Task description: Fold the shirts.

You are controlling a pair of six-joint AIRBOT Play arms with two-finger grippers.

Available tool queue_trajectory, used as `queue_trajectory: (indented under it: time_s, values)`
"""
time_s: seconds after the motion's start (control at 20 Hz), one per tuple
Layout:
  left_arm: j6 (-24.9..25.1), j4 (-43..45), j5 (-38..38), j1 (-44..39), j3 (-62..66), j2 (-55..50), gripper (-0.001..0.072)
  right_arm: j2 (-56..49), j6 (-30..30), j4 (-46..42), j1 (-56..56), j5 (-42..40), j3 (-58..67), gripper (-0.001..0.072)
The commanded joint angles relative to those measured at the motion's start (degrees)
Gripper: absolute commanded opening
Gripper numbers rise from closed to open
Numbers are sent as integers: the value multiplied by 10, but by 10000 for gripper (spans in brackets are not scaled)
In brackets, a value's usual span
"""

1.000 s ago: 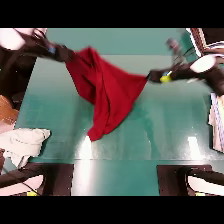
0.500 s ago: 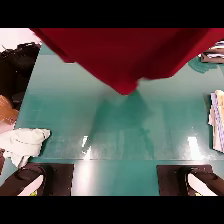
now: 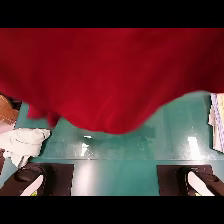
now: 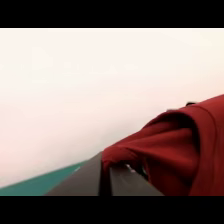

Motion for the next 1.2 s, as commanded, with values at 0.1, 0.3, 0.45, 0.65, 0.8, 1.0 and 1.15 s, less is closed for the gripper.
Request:
queue_trajectory:
  time_s: [0.1, 0.3, 0.45, 0.65, 0.8, 1.0, 1.15]
  values:
    - [-9, 0, -190, 1, -48, -104, 22, -123, 11, -8, 44, 50, -35, 15]
    - [-9, 1, -200, 1, -211, -213, 23, -266, 12, -9, 106, 48, -116, 15]
    - [12, 20, -48, 1, -324, -303, 23, -371, 12, -8, 128, -16, -131, 15]
    - [11, 62, 89, 10, -337, -414, 24, -450, 12, -3, 136, -90, -130, 16]
    - [8, 60, 134, 23, -337, -435, 322, -467, 12, -2, 136, -116, -130, 20]
    - [-21, 58, 10, 69, -288, -433, 509, -449, 16, 7, 120, -85, -130, 435]
    - [-21, 43, -101, 124, -302, -397, 510, -392, 14, 8, 94, -23, -157, 435]
